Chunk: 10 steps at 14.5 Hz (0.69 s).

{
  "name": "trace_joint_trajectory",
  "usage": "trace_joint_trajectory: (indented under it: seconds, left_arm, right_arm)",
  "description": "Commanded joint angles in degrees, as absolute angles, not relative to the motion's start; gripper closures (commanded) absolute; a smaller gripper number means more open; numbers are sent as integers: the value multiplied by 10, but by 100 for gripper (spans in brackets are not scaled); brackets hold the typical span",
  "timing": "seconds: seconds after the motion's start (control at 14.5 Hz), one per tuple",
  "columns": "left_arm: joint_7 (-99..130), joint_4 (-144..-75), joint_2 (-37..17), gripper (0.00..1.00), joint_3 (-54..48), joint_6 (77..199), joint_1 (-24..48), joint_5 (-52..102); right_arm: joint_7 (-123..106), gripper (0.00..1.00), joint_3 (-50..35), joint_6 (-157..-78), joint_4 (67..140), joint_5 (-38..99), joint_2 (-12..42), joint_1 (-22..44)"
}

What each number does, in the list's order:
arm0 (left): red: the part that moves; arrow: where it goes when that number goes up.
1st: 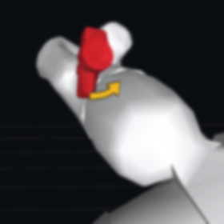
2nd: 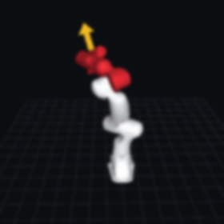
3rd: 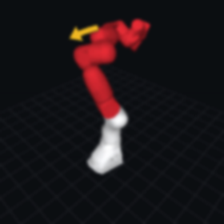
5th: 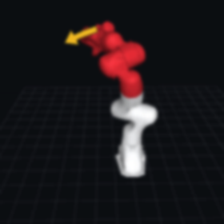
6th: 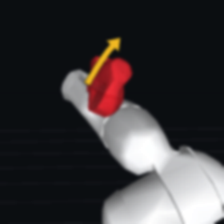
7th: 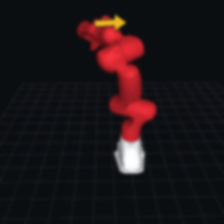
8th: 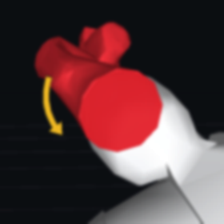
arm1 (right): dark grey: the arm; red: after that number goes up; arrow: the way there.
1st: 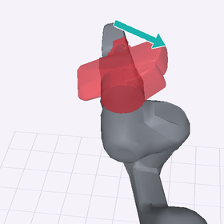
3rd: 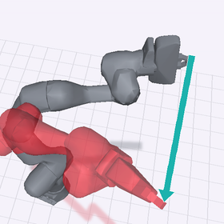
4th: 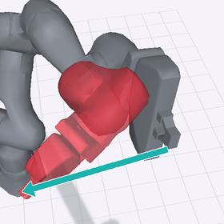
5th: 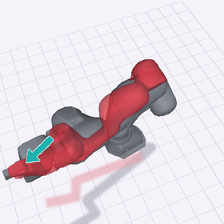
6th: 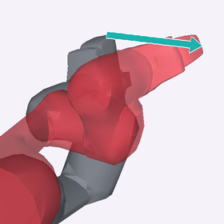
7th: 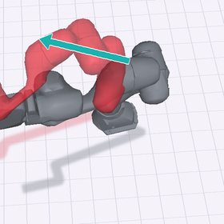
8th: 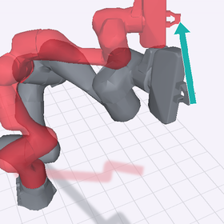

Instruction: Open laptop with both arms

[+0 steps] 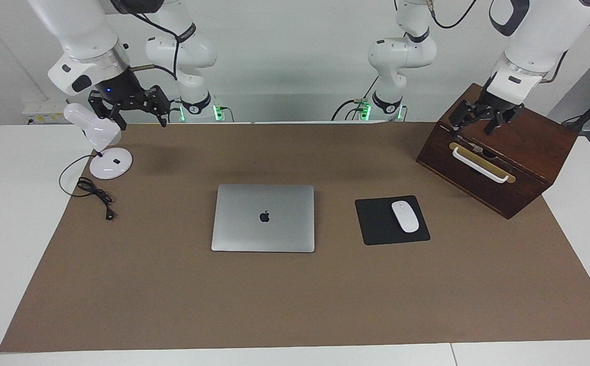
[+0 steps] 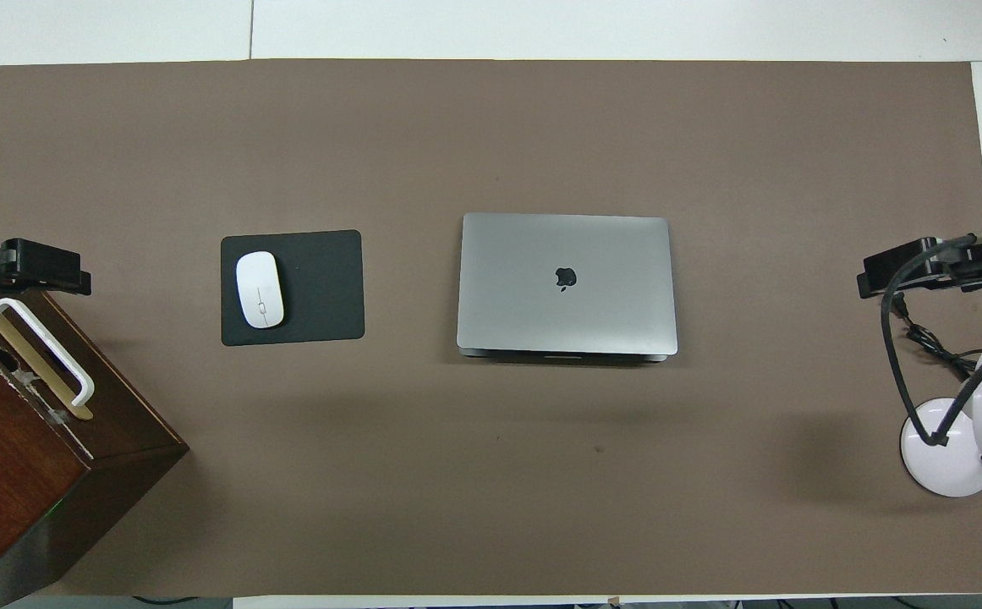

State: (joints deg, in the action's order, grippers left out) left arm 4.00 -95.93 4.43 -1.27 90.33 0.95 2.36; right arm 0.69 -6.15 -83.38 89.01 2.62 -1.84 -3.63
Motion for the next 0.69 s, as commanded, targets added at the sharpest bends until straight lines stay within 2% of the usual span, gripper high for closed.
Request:
trace_joint_trajectory:
  seconds: [0.0, 0.62]
  left_arm:
    - [36, -954, 40, 0, -14, 907, 8, 13]
    - [20, -955, 42, 0, -12, 904, 0, 13]
  right_arm:
    - [-4, 0, -74, -845, 899, 25, -25, -51]
    - [-4, 0, -70, -841, 903, 34, -26, -54]
